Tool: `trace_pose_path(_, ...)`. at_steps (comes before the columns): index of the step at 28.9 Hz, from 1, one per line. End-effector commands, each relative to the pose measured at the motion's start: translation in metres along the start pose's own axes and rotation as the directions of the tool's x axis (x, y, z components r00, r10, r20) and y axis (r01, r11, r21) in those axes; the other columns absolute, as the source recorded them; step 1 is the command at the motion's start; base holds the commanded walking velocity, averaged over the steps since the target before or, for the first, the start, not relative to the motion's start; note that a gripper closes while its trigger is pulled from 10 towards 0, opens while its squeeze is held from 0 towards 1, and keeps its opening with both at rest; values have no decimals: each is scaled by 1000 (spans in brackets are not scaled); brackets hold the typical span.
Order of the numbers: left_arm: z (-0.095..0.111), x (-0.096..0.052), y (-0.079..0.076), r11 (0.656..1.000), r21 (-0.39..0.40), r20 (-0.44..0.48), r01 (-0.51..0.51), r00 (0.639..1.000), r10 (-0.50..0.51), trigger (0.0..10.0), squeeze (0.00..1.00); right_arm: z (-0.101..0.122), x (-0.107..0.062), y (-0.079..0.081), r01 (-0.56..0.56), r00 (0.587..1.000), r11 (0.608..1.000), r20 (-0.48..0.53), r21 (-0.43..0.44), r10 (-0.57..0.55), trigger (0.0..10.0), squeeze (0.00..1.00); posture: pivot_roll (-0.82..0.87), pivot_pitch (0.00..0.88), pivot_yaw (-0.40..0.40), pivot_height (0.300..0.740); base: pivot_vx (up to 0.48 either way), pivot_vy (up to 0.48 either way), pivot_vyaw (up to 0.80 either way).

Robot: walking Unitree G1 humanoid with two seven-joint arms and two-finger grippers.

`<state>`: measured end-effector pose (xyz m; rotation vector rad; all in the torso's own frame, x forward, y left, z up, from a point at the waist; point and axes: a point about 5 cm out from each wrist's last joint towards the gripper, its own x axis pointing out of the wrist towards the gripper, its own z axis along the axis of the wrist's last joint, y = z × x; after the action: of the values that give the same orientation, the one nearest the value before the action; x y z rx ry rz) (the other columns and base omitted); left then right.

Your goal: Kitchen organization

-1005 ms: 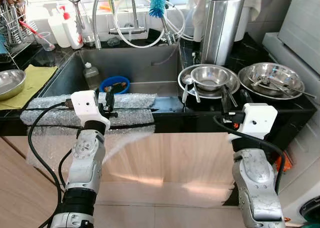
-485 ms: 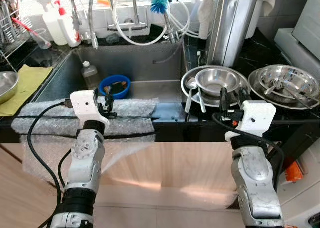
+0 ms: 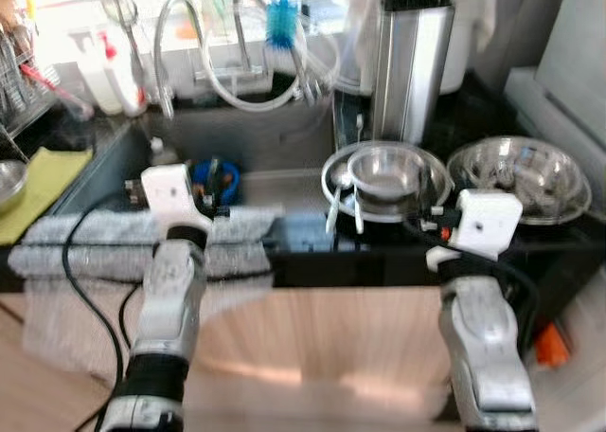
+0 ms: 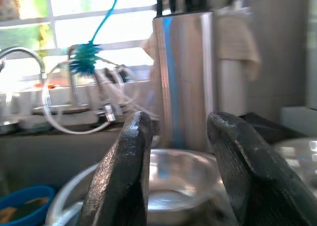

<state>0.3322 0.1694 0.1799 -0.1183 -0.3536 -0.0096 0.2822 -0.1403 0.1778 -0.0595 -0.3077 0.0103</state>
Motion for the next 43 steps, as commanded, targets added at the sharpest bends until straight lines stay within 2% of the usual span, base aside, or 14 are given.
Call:
trace_pose_path(1,2,1,7,1000,15,8,-21,1000,20,10000,0,6,2,7,-24,1000,1000,16,12,23,10000,0,-33,49,85,740,330,0,0)
trace_pose_path(5,3,1,7,1000,12,10,-20,1000,20,10000,0,6,2,8,-25,1000,1000,17,16,25,10000,0,-32,49,86,740,272,0,0)
trace_pose_path(29,2,3,6,999,3,8,-34,999,34,10000,0,9,4,14,-61,998,998,36,30,60,10000,0,-33,49,87,740,0,0,0)
trace_pose_path(33,-1,1,6,999,0,2,-36,999,36,10000,0,9,3,13,-71,995,996,64,-45,74,10000,0,-34,52,88,740,0,0,0)
trace_pose_path(43,2,3,5,999,0,16,-32,999,32,10000,0,10,4,13,-79,994,995,71,-53,83,10000,0,-32,53,87,740,0,272,0)
